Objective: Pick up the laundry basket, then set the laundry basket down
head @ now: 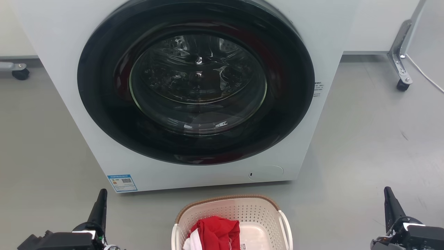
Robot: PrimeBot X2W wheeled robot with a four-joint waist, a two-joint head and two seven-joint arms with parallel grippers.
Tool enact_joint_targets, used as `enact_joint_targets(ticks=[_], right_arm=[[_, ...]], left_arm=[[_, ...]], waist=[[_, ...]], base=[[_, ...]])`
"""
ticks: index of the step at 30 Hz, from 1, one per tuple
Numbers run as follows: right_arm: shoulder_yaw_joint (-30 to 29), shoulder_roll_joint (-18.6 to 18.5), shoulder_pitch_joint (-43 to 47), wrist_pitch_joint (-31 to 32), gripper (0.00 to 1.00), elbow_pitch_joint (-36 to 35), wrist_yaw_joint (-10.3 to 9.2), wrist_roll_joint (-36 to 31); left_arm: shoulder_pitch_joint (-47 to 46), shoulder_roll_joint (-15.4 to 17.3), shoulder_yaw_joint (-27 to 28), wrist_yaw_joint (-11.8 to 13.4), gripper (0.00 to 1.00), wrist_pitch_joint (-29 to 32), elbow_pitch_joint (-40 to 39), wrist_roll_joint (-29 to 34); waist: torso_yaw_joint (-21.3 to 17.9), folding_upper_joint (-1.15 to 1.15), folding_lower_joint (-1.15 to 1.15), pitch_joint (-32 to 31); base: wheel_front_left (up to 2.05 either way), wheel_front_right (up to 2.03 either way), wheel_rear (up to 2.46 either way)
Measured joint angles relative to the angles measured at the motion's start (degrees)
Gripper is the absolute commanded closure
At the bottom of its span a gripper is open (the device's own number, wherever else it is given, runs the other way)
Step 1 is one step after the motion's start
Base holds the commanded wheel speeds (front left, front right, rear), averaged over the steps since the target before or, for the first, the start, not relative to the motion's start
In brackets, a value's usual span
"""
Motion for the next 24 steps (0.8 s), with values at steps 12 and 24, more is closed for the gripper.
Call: enact_joint_targets(ticks=[12,24], right_arm=[[0.0,0.0,0.0,0.0,1.0,0.0,0.0,0.0],[0.0,0.0,0.0,0.0,1.0,0.0,0.0,0.0]], left_arm=[[0.0,0.0,0.0,0.0,1.0,0.0,0.02,0.0],[0.0,0.0,0.0,0.0,1.0,0.0,0.04,-0.01]], waist=[[0.0,0.0,0.0,0.0],[0.0,0.0,0.0,0.0]], base=[[0.0,0.0,0.0],[0.0,0.0,0.0]])
